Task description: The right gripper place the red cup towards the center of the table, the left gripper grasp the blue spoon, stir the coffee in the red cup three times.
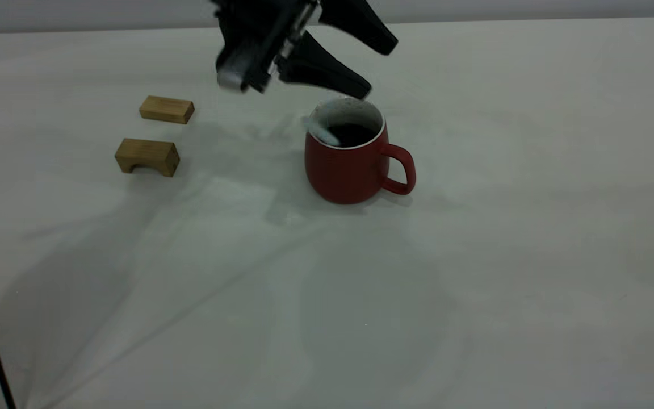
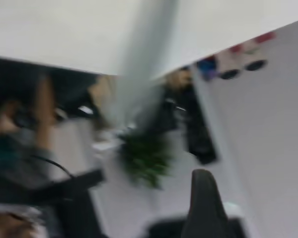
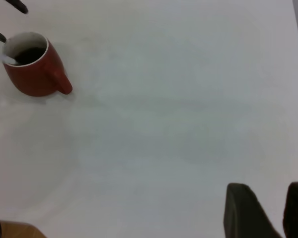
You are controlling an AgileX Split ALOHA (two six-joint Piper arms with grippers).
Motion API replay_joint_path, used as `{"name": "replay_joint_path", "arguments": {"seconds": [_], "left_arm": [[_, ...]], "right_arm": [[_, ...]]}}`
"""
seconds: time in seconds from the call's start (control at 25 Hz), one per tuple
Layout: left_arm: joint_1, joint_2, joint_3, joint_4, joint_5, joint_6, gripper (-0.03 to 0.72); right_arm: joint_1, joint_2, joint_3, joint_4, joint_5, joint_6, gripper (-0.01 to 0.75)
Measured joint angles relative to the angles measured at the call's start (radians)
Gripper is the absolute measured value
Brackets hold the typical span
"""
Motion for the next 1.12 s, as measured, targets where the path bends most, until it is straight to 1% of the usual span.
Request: {"name": "replay_joint_path", "arguments": {"seconds": [0.16,0.28,0.52,0.72,0.84,0.96,1.12], "left_arm": [[-0.001,-0.007,-0.125,0.189,0.007,-0.009,0.555],[-0.002,-0.050,-0.174,0.324,0.007,-0.010,0.554],[-0.006,-0.264,-0.205,0.637,0.007,-0.005,0.554],[-0.006,-0.491,-0.205,0.907,0.007,0.100,0.554],[-0.006,-0.627,-0.202,0.993,0.007,0.238,0.554],[-0.006,-0.755,-0.175,1.017,0.007,0.382,0.554],[-0.009,-0.916,-0.036,1.044,0.007,0.474,0.553]], "right_arm": [[0.000,0.000,0.000,0.000,0.000,0.000,0.237],[0.000,0.000,0.000,0.000,0.000,0.000,0.237],[0.000,0.000,0.000,0.000,0.000,0.000,0.237],[0.000,0.000,0.000,0.000,0.000,0.000,0.237],[0.000,0.000,0.000,0.000,0.000,0.000,0.237],[0.000,0.000,0.000,0.000,0.000,0.000,0.237],[0.000,0.000,0.000,0.000,0.000,0.000,0.237]]}}
